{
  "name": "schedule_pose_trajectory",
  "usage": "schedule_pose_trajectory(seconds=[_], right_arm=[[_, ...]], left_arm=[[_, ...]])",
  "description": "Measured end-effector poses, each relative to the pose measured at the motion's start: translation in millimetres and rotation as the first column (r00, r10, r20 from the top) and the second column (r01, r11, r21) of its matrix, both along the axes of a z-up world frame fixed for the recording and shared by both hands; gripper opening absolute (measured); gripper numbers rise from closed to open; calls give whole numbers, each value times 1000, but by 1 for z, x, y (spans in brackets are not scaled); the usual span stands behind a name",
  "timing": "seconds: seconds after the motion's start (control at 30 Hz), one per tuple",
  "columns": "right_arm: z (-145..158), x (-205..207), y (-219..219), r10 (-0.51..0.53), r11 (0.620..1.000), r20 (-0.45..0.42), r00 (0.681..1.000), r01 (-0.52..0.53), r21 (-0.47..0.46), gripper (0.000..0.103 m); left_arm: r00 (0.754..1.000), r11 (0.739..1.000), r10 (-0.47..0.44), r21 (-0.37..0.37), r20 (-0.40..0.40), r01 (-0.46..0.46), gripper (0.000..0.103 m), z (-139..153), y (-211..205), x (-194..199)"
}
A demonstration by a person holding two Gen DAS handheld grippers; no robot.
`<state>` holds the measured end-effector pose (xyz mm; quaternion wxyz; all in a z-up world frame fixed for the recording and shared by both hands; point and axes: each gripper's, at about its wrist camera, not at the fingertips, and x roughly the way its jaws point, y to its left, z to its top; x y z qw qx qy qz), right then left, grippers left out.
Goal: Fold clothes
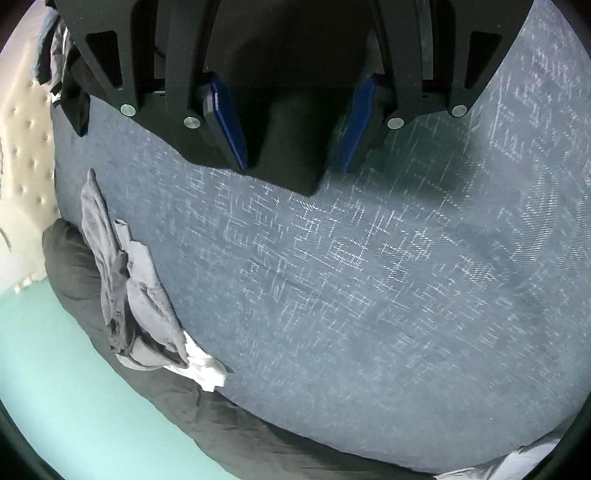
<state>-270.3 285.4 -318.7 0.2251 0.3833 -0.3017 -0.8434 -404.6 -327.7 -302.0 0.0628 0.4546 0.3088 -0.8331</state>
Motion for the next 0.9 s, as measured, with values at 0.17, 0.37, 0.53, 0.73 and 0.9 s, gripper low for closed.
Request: schedule_pose_trajectory(seconds=[0.17, 0.37, 0.53, 0.73, 0.9], right_arm=[[-1, 1, 0, 3, 1000, -5, 1000, -3, 6, 60], [-2, 2, -1, 4, 1000, 0, 1000, -4, 9, 60], [-2, 1, -2, 5, 1000, -2, 1000, -5, 9, 60], [-2, 1, -4, 9, 1000, -1, 1000, -9, 5, 60], [-1, 2, -3, 6, 1000, -4, 1000, -6, -1, 60]], left_arm=[[1000, 1000, 0, 21, -17, 0, 56, -7, 2, -4], [1000, 1000, -9, 4, -25, 9, 23, -4, 3, 2], [999, 1000, -18, -12, -49, 18, 13, 5, 2, 11], [996, 997, 15, -68, -86, -21, 5, 30, 3, 22], [993, 992, 49, -108, -104, -61, 4, 52, -7, 29]])
